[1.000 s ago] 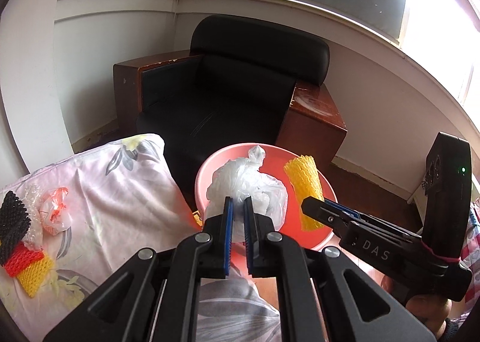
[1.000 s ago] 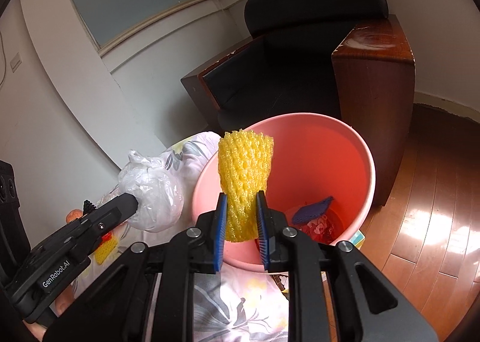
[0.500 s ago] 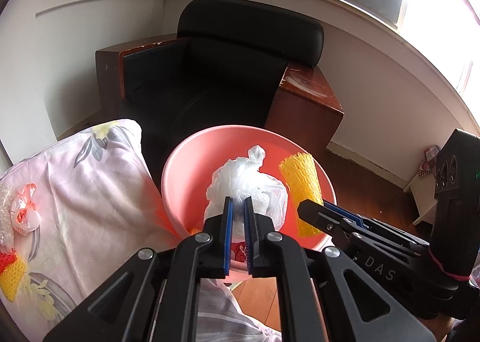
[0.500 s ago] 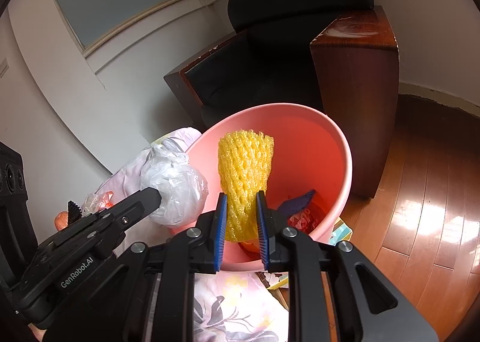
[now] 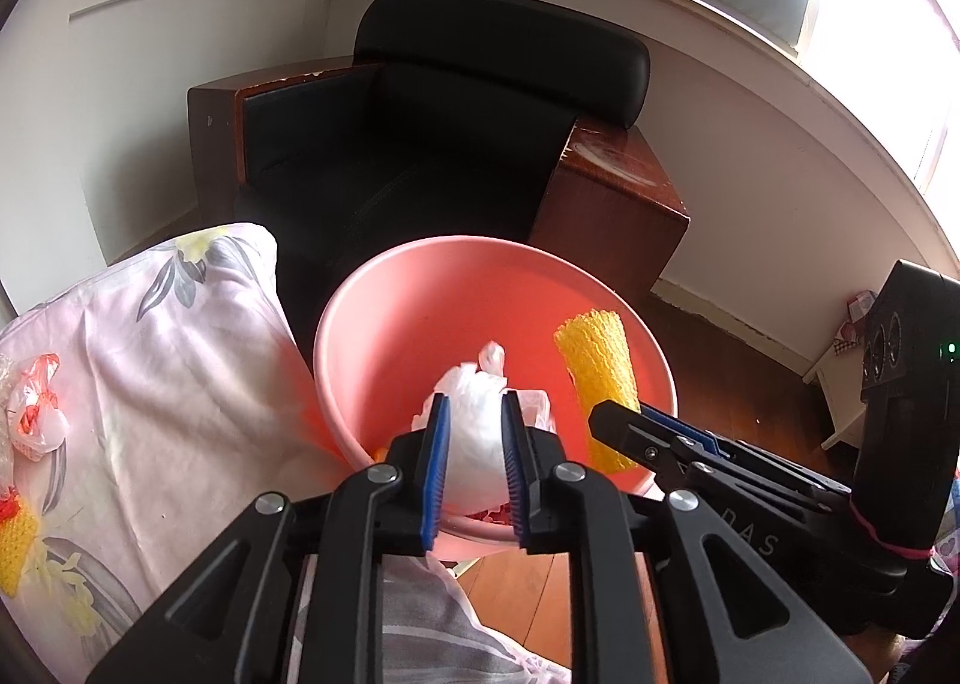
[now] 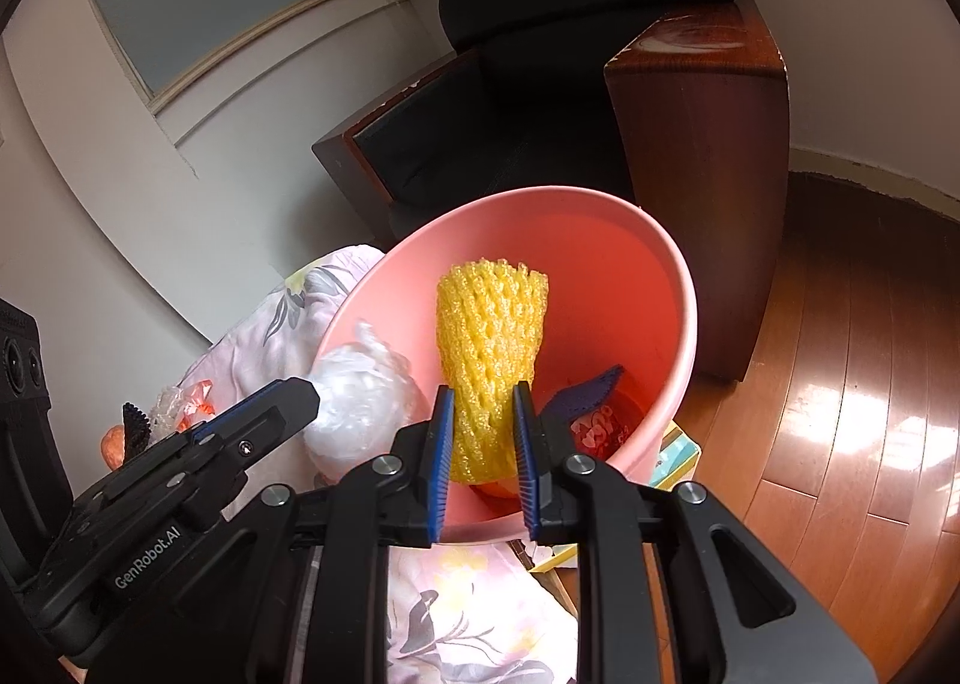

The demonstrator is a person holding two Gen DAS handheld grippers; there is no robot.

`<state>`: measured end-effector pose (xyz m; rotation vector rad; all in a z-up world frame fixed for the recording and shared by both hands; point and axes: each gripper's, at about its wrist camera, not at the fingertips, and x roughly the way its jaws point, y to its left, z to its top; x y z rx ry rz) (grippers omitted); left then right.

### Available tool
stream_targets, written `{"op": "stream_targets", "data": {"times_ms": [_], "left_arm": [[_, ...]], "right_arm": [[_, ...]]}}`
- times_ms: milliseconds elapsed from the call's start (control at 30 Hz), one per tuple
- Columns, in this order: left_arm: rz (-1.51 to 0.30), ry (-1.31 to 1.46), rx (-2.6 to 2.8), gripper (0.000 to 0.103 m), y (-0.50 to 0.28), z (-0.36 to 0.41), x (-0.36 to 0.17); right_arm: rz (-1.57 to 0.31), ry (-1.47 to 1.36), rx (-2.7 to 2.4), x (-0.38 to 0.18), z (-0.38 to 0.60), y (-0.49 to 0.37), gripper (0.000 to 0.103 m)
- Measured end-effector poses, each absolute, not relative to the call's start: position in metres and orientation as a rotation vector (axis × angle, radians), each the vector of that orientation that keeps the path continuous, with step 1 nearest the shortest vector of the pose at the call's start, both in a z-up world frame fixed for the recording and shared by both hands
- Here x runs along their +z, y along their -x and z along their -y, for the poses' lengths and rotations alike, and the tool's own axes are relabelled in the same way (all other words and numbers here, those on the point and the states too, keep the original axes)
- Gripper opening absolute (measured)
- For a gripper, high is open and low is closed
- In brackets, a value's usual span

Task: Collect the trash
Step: 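Carry the bag and yellow net over the pink bucket and open both tools, then move both tools back over the table toward the black foam net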

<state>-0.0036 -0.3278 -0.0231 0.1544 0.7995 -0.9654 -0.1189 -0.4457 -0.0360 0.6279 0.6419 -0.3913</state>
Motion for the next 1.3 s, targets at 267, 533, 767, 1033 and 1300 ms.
{"op": "stream_targets", "data": {"times_ms": [267, 533, 767, 1033, 1300], "left_arm": [[-0.764, -0.148, -0.964, 0.033, 0.009, 0.317, -0.016], [-0.763, -0.124, -0.944, 0.034, 0.011, 0.299, -0.012], [-0.755, -0.128, -0.891, 0.034, 0.012, 0.274, -0.012], [-0.752, -0.139, -0.828, 0.034, 0.013, 0.236, -0.014], [-0.769, -0.111, -0.771, 0.034, 0.014, 0.199, -0.019]], "right_arm": [[-0.63, -0.628, -0.398, -0.035, 0.448, 0.122, 0.033], [-0.625, -0.598, -0.395, -0.028, 0.44, 0.122, 0.033], [-0.614, -0.536, -0.348, -0.016, 0.418, 0.12, 0.033], [-0.637, -0.514, -0.266, -0.015, 0.384, 0.109, 0.033], [-0.706, -0.459, -0.189, -0.024, 0.344, 0.097, 0.033]]}}
